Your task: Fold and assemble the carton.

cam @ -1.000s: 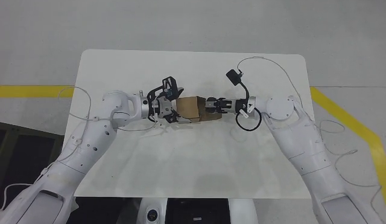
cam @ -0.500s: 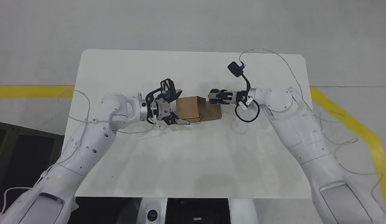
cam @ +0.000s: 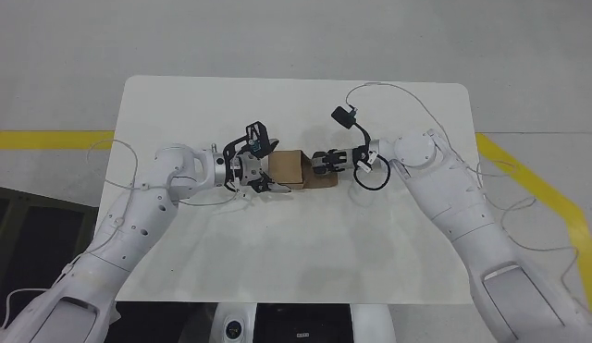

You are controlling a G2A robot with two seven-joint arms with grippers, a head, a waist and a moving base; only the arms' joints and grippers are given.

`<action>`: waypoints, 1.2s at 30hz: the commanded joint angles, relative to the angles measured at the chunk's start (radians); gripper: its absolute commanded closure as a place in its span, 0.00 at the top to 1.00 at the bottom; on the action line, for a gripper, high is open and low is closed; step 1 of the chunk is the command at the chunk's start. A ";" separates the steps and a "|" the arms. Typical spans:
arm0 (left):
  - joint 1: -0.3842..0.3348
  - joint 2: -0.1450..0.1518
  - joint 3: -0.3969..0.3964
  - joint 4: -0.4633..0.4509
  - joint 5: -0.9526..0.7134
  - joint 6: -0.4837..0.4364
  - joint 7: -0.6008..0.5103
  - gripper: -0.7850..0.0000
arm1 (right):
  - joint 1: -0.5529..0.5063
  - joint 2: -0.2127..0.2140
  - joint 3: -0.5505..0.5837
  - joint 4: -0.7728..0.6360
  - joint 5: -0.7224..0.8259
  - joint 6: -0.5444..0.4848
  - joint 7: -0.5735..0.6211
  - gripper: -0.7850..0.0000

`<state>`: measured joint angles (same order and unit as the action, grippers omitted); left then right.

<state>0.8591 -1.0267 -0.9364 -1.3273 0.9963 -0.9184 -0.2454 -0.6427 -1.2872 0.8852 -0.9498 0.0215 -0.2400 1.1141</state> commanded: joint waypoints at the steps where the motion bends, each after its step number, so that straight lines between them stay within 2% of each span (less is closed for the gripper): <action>1: 0.000 -0.001 -0.001 0.000 0.001 0.001 -0.001 1.00 | 0.003 -0.005 -0.010 0.006 0.004 0.000 -0.001 0.00; 10: 0.001 -0.001 -0.007 0.004 0.007 -0.002 -0.001 1.00 | 0.006 -0.022 -0.033 0.007 0.033 0.010 -0.036 0.00; 25: 0.005 -0.003 -0.017 0.004 0.013 -0.007 0.005 1.00 | -0.075 0.019 0.039 -0.134 -0.026 0.107 -0.043 0.00; 36: 0.006 -0.004 -0.021 0.008 0.018 -0.010 0.004 1.00 | -0.098 0.007 0.019 -0.134 0.015 0.106 -0.085 0.00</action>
<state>0.8645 -1.0310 -0.9575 -1.3208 1.0138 -0.9272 -0.2411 -0.7421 -1.2781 0.9065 -1.0884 0.0333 -0.1331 1.0332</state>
